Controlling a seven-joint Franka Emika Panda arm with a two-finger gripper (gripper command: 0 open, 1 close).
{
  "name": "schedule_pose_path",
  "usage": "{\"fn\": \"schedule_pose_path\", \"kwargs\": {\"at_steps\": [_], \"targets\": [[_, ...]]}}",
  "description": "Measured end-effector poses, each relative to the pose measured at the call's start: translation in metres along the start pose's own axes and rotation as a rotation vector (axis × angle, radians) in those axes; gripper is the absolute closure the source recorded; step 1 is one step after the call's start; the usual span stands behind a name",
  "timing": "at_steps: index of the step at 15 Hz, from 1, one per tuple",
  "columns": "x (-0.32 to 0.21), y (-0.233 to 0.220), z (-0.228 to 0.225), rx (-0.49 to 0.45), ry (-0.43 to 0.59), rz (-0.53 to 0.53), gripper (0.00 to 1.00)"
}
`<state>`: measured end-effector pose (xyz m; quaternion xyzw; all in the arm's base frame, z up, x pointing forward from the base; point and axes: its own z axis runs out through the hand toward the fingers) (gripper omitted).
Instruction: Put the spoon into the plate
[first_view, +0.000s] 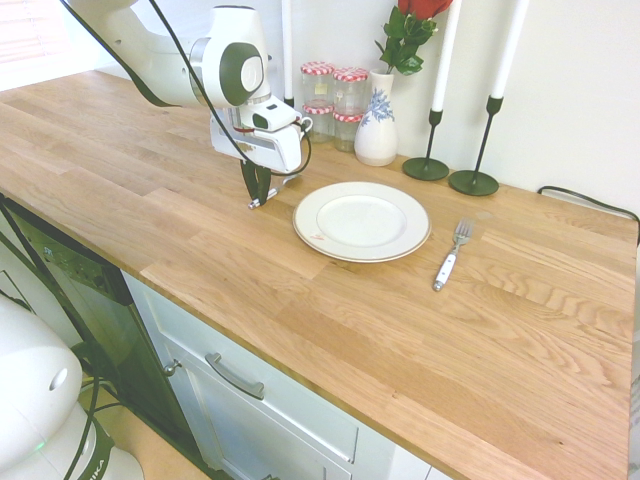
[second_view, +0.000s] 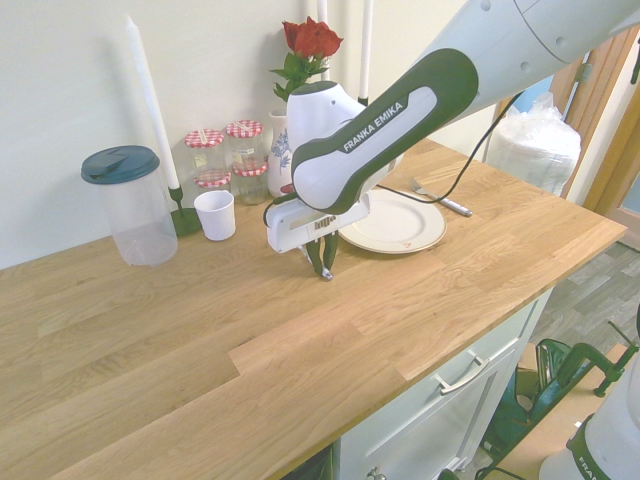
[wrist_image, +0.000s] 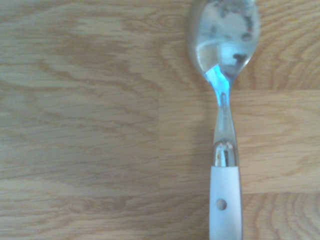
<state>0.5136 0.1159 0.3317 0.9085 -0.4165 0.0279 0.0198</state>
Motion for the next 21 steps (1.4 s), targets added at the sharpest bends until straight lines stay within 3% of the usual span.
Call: {"fn": "schedule_pose_path", "kwargs": {"at_steps": [4,9,11,18,21], "targets": [[0.0,-0.001,-0.009,0.023,-0.007,-0.002,1.0],[0.015,0.02,-0.115,0.124,0.057,-0.019,1.0],[0.026,0.037,-0.136,0.137,0.07,-0.005,1.0],[0.122,0.164,-0.109,0.111,0.042,0.123,1.0],[0.131,0.189,-0.084,0.103,0.036,0.137,1.0]]}}
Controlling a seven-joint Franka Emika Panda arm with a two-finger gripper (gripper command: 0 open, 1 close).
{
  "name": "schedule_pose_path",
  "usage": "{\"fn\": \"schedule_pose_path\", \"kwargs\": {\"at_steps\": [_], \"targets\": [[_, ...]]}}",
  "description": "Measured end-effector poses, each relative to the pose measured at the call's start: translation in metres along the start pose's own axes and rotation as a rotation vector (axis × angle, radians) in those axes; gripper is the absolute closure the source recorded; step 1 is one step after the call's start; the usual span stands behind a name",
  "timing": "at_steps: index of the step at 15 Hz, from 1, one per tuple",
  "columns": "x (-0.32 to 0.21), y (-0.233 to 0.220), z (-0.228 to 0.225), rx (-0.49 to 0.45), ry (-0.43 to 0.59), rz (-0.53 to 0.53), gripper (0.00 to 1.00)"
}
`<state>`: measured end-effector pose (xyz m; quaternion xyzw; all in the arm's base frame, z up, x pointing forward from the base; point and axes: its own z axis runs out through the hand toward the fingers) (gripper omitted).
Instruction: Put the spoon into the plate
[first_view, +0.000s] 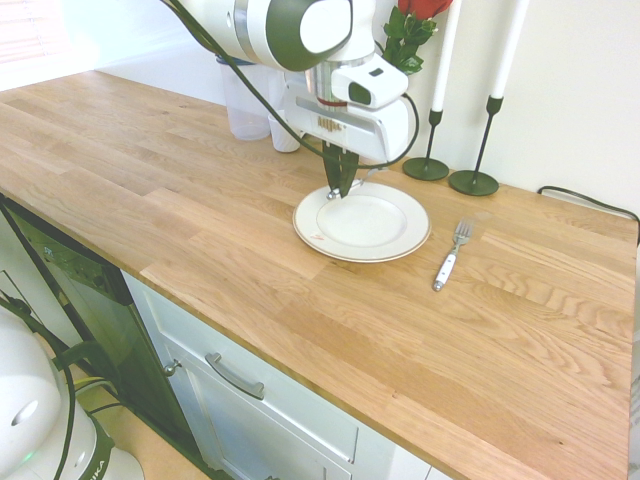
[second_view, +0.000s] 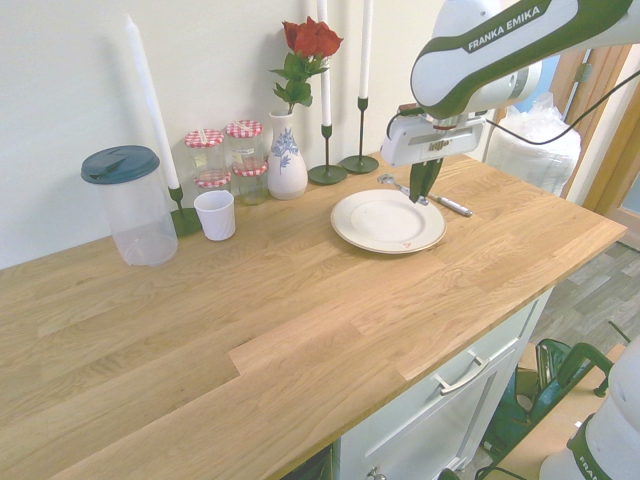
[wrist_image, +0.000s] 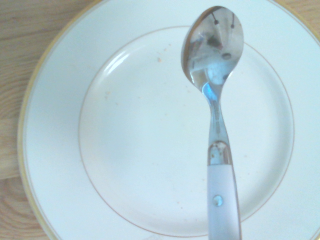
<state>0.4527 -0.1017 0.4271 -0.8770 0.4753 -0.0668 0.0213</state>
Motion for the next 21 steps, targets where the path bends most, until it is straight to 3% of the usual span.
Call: {"fn": "schedule_pose_path", "kwargs": {"at_steps": [7,12,13,21], "targets": [[0.009,0.003,0.057,-0.027,-0.016,-0.008,1.0],[0.014,-0.002,0.066,-0.031,-0.018,-0.031,1.0],[0.016,-0.003,0.065,-0.029,-0.015,-0.031,0.0],[0.023,-0.012,0.071,-0.034,-0.016,-0.032,0.0]]}}
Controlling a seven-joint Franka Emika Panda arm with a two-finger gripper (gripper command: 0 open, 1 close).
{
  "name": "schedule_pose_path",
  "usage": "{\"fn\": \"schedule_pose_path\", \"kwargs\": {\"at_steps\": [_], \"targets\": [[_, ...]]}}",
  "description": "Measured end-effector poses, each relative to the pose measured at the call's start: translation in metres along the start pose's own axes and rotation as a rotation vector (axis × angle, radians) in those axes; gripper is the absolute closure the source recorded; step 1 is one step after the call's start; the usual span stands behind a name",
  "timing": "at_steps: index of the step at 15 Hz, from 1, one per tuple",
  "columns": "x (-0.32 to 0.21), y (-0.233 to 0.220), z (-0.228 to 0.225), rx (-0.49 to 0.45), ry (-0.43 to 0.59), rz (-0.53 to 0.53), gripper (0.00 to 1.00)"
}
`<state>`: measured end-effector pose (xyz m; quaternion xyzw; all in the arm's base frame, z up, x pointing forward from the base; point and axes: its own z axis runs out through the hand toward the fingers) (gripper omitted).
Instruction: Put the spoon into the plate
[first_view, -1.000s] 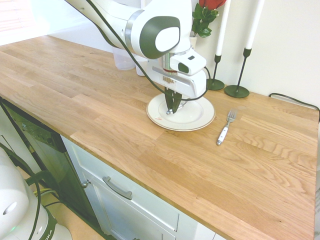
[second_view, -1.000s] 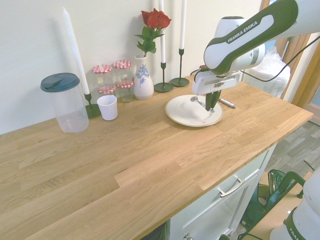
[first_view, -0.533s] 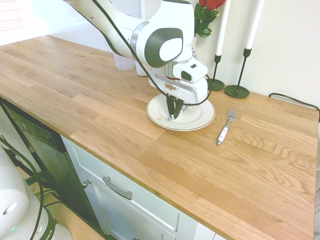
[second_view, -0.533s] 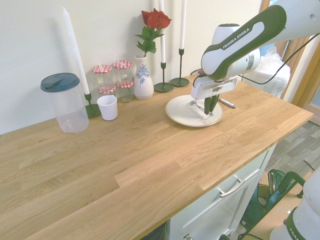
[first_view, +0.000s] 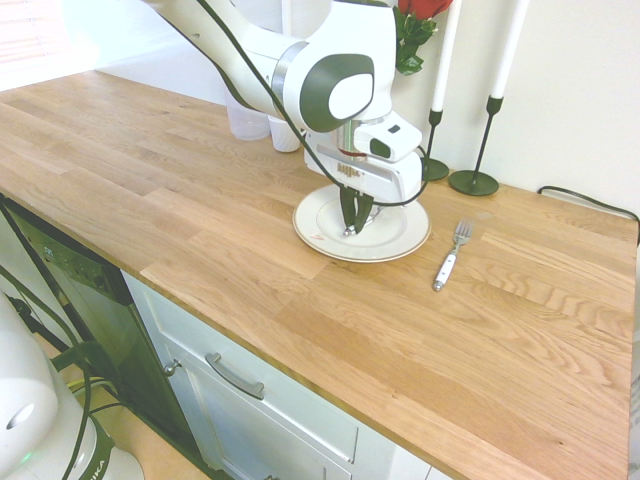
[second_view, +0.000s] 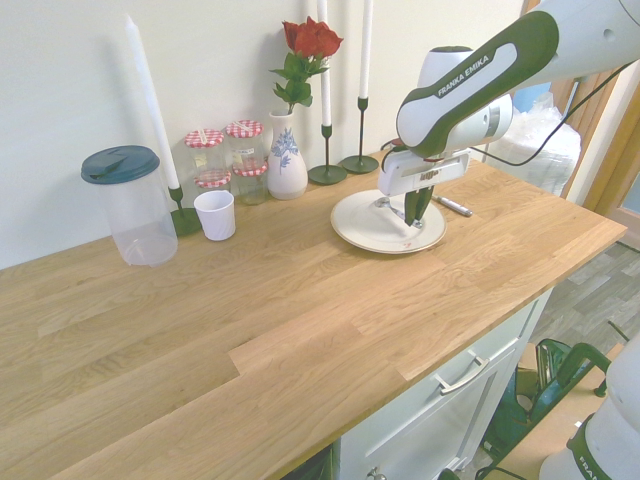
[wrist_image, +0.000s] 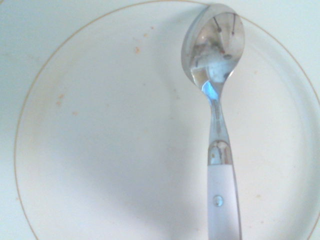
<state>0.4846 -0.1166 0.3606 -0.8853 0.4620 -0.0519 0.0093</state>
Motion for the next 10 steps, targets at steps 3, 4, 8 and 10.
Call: {"fn": "schedule_pose_path", "kwargs": {"at_steps": [3,4,8,10], "targets": [[-0.001,-0.001,0.001,-0.002,-0.002,-0.002,0.0],[-0.001,-0.001,0.001,-0.001,-0.002,-0.003,0.0],[-0.005,-0.004,-0.024,0.002,0.001,-0.021,0.0],[-0.028,-0.007,-0.064,-0.007,-0.015,-0.073,0.0]]}}
